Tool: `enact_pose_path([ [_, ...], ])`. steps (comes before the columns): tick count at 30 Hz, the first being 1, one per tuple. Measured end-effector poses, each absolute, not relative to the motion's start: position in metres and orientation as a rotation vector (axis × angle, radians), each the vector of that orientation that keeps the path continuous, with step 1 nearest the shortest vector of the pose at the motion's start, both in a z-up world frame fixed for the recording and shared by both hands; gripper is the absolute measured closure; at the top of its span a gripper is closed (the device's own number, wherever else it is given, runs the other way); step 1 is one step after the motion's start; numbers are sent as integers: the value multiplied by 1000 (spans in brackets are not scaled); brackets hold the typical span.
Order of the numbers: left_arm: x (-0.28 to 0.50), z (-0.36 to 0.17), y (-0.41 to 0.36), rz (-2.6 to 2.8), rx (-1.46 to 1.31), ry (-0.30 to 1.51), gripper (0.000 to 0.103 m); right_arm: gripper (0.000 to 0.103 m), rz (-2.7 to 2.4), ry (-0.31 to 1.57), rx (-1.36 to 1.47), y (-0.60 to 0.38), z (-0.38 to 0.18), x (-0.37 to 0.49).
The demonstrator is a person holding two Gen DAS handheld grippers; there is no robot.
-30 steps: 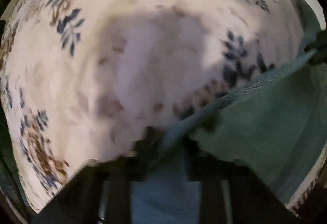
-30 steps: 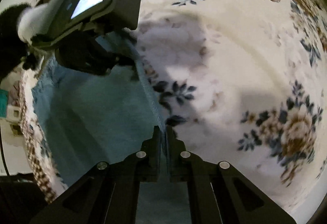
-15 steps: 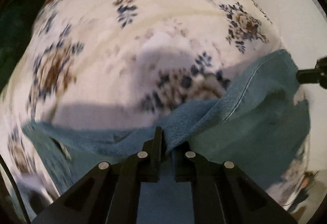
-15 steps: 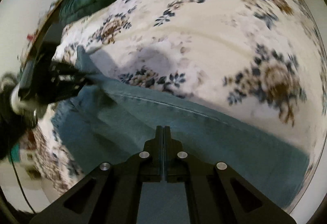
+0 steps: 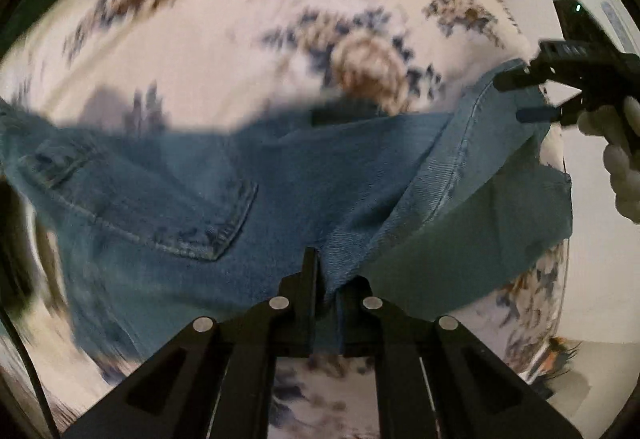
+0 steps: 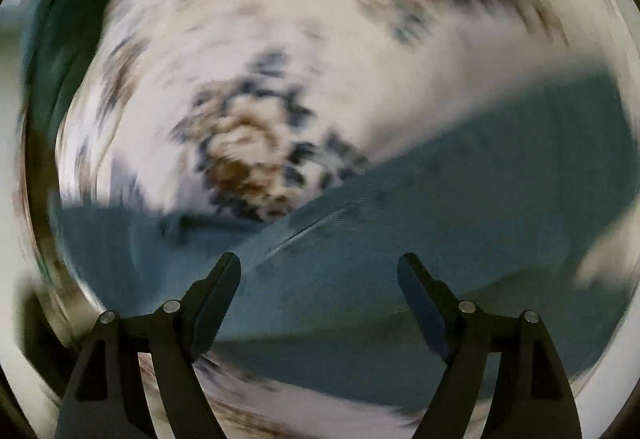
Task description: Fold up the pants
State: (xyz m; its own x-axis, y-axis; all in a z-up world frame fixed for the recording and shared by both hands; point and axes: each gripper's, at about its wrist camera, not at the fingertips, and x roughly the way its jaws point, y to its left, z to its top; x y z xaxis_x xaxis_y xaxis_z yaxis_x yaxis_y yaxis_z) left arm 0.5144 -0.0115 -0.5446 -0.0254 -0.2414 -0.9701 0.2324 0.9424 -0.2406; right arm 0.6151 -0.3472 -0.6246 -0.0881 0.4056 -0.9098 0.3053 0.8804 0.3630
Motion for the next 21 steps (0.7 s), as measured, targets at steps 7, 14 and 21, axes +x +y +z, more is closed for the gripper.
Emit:
enact_pose_path([
  [7,478,-580,0,-316,-92,1611,98,29,-234,1734,869,-350,-695,584],
  [14,460,-586,8,-307,-121,1603,98,95,-352,1581,924,-363,-667,530],
  [21,441,-602,6,-293,-132,1617,97,96,-427,1481,1067,-385,-656,400],
])
